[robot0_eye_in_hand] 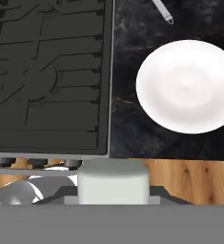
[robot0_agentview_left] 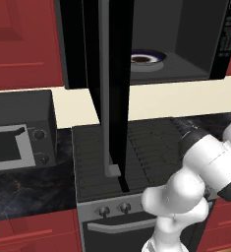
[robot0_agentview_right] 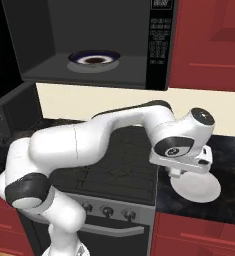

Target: Pick the marshmallow from the counter and place it in the microwave.

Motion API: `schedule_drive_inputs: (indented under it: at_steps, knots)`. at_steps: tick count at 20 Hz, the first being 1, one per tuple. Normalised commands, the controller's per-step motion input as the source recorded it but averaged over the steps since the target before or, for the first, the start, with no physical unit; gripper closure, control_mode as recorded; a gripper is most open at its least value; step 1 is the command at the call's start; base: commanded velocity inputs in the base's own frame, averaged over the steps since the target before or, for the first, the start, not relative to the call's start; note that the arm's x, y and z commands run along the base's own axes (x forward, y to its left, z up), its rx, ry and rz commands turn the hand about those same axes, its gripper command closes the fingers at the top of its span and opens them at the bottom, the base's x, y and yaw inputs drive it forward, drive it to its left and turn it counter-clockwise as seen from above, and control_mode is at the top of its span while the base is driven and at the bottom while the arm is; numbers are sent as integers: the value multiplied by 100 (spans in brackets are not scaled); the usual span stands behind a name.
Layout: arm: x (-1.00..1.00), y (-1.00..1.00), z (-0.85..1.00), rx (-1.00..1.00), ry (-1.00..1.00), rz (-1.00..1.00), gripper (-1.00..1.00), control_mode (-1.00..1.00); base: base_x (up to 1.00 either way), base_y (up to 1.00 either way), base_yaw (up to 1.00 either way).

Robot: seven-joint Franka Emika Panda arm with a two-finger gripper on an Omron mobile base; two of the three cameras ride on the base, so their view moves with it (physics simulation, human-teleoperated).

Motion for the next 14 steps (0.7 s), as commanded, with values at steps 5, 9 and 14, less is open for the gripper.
schedule_drive_inputs:
  at_steps: [5, 9, 14]
  knots:
    - [-36, 100, 100, 0, 0, -2, 100, -100, 0, 0, 0]
    - [-2, 100, 96, 0, -1, -1, 100, -100, 0, 0, 0]
    - [27, 100, 81, 0, -9, -5, 100, -100, 0, 0, 0]
